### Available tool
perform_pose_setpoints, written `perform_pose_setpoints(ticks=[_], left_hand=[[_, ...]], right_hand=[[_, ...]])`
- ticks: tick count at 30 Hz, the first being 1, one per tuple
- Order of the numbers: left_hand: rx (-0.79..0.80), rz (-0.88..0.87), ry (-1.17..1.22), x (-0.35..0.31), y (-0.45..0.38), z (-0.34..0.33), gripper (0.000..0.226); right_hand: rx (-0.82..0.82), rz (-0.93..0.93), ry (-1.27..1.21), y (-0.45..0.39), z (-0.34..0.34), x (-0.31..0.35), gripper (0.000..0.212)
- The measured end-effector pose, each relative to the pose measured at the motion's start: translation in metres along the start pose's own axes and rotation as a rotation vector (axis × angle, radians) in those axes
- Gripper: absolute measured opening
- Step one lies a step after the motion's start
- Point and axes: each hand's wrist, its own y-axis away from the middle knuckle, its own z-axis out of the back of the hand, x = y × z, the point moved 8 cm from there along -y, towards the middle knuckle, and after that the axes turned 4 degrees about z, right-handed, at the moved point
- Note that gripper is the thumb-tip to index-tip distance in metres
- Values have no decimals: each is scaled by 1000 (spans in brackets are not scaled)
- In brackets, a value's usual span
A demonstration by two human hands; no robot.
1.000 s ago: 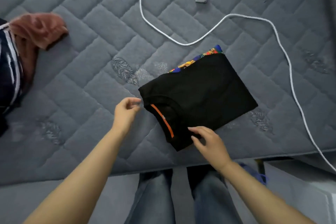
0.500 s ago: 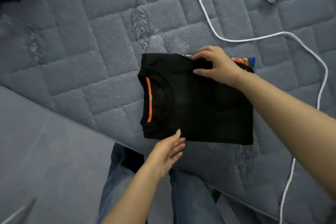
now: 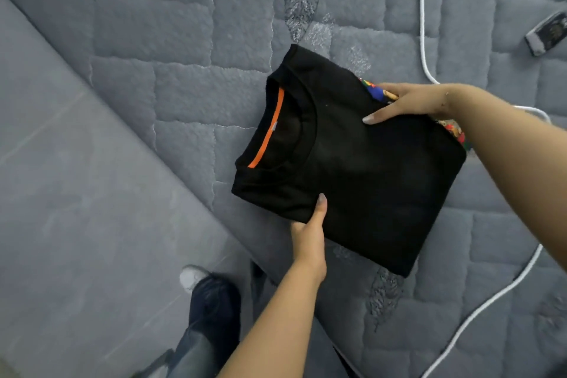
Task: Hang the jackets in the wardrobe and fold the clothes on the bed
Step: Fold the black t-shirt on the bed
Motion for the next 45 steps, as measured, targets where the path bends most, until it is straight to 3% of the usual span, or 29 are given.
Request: perform_pose_setpoints(ticks=[5, 9, 16, 24, 29, 37, 41, 45], left_hand=[[-26, -232, 73, -47, 38, 47, 50], [-2, -405, 115, -104, 101, 114, 57], [75, -677, 169, -191, 291, 291, 66], [-151, -854, 404, -192, 540, 549, 70], [-379, -1089, 686, -153, 670, 688, 65], [-688, -1308, 946, -98, 839, 852, 64], [-832, -1424, 955, -111, 924, 912, 44], [-958, -1436, 959, -147, 1007, 970, 54]], right_hand=[[107, 48, -155, 40, -44, 21, 41], [65, 199, -296, 85, -104, 70, 61], [127, 545, -247, 212, -268, 264, 51], [380, 864, 92, 394, -536, 500, 41], [546, 1028, 344, 479, -711, 606, 67], [1027, 1165, 531, 593, -975, 713, 43], [1166, 1236, 576, 647, -1066, 779, 37], [1253, 1291, 605, 702, -1139, 863, 27]])
